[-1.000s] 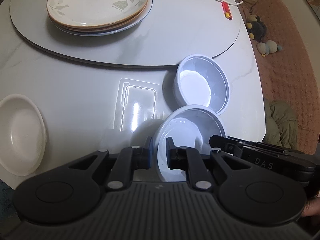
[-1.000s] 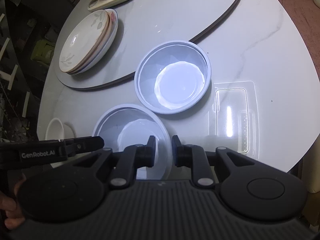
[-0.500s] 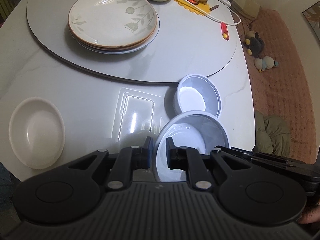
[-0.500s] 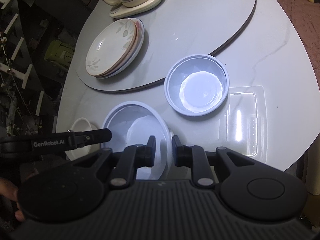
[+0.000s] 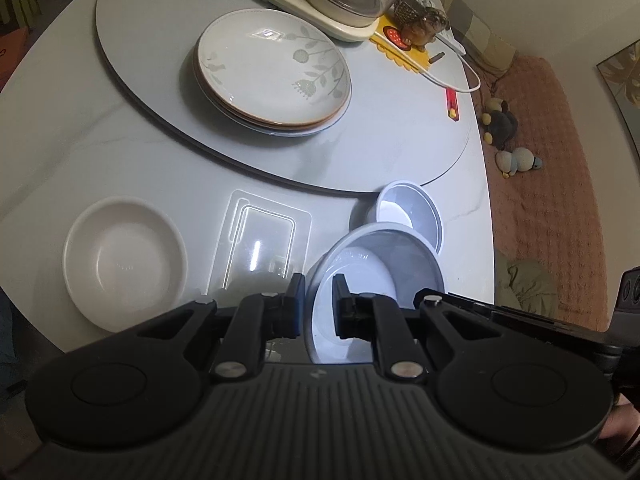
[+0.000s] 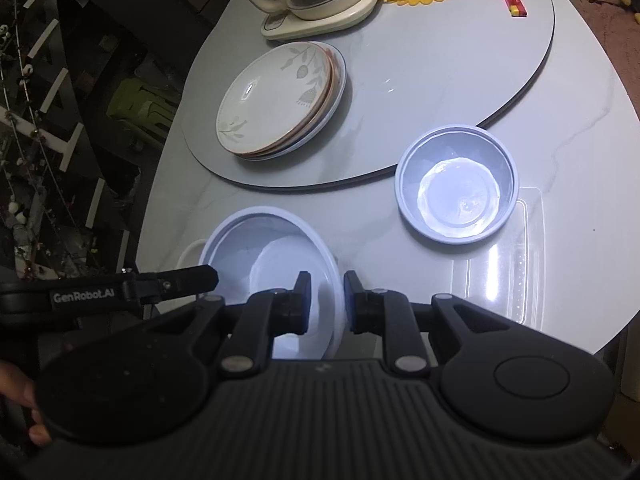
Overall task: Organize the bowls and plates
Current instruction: 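Carry the lavender-rimmed bowl over the white dish and lower it in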
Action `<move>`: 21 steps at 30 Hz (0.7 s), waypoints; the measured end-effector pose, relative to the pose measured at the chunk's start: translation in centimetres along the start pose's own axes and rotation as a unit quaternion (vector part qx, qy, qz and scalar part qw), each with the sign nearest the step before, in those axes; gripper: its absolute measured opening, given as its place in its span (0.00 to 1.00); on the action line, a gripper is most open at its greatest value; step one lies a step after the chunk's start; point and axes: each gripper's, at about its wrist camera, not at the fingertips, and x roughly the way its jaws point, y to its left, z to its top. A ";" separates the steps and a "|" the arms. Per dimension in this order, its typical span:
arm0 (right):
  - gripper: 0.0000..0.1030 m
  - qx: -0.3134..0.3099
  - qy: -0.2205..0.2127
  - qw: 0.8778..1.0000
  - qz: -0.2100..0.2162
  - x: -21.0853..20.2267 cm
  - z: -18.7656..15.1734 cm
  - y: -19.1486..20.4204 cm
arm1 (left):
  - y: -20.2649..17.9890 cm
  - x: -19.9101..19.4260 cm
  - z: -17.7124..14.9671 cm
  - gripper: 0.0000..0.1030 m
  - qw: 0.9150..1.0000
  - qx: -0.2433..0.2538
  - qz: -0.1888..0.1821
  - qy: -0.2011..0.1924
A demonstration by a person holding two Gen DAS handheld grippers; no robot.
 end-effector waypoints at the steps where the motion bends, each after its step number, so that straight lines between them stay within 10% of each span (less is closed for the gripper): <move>1: 0.20 -0.003 -0.001 1.000 -0.001 0.1 0.0 0.5 | 0.5 -0.4 0.1 0.15 1.000 0.000 -0.001 -0.003; 21: 0.20 -0.063 0.019 0.998 -0.016 6.9 1.0 11.6 | 12.1 -4.3 2.6 0.15 0.998 -0.059 0.010 -0.033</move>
